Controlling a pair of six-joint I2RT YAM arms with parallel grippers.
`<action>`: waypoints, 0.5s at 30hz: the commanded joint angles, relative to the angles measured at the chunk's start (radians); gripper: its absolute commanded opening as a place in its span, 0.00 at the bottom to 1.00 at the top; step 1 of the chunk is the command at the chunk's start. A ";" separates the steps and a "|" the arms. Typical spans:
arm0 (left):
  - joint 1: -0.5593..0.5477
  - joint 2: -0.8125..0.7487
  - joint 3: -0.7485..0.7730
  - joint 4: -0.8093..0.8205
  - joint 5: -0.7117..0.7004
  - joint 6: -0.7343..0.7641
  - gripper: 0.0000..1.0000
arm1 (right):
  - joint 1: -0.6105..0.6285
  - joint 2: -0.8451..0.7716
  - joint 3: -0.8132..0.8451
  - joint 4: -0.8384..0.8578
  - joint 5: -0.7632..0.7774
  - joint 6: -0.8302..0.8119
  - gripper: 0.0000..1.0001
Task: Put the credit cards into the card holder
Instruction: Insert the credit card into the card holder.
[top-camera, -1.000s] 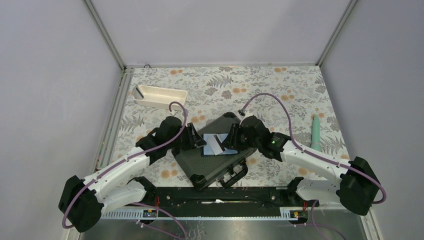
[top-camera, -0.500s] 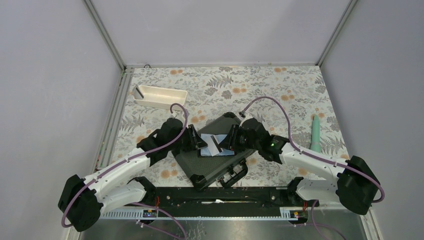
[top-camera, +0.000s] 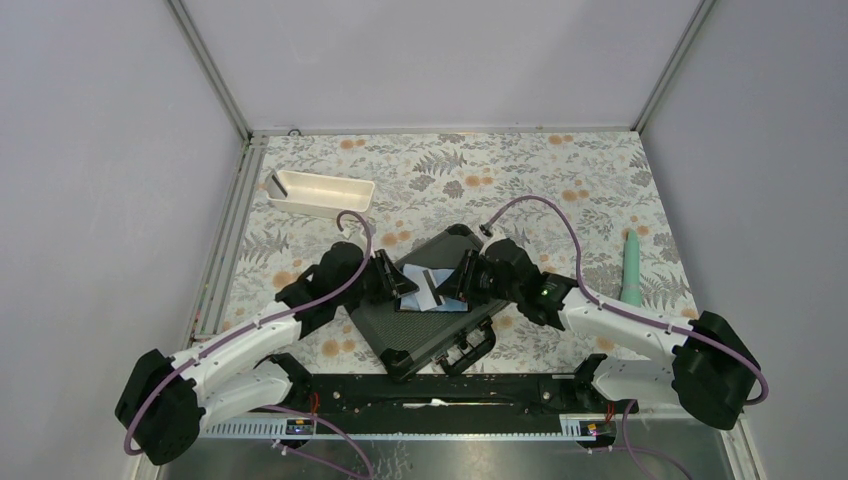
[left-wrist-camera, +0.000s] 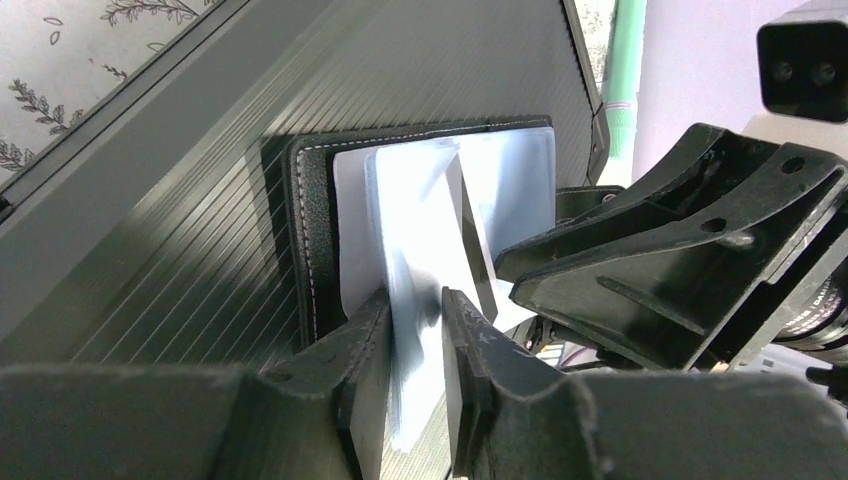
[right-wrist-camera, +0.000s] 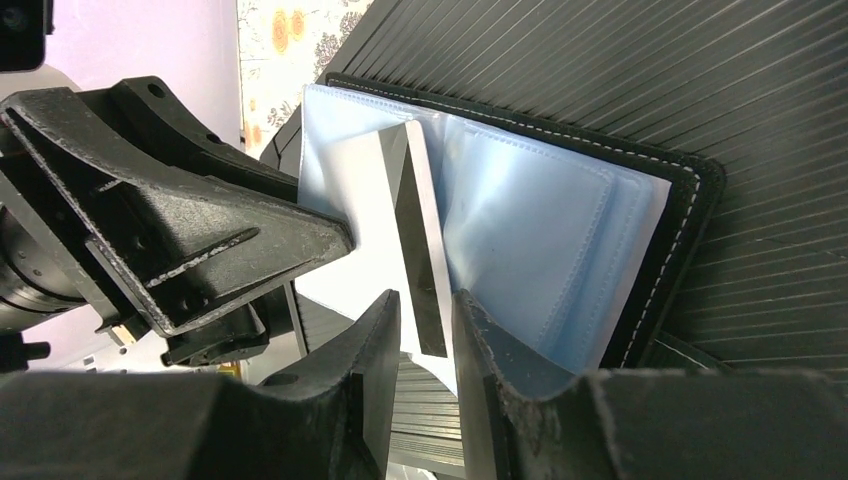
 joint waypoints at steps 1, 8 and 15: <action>-0.010 -0.013 -0.045 0.122 0.034 -0.081 0.24 | 0.019 -0.008 -0.035 0.015 -0.010 0.021 0.33; 0.003 -0.063 -0.104 0.228 0.043 -0.148 0.09 | 0.019 -0.049 -0.063 0.017 0.024 0.017 0.37; 0.029 -0.081 -0.142 0.359 0.124 -0.181 0.00 | 0.017 -0.158 -0.065 0.034 0.058 -0.016 0.49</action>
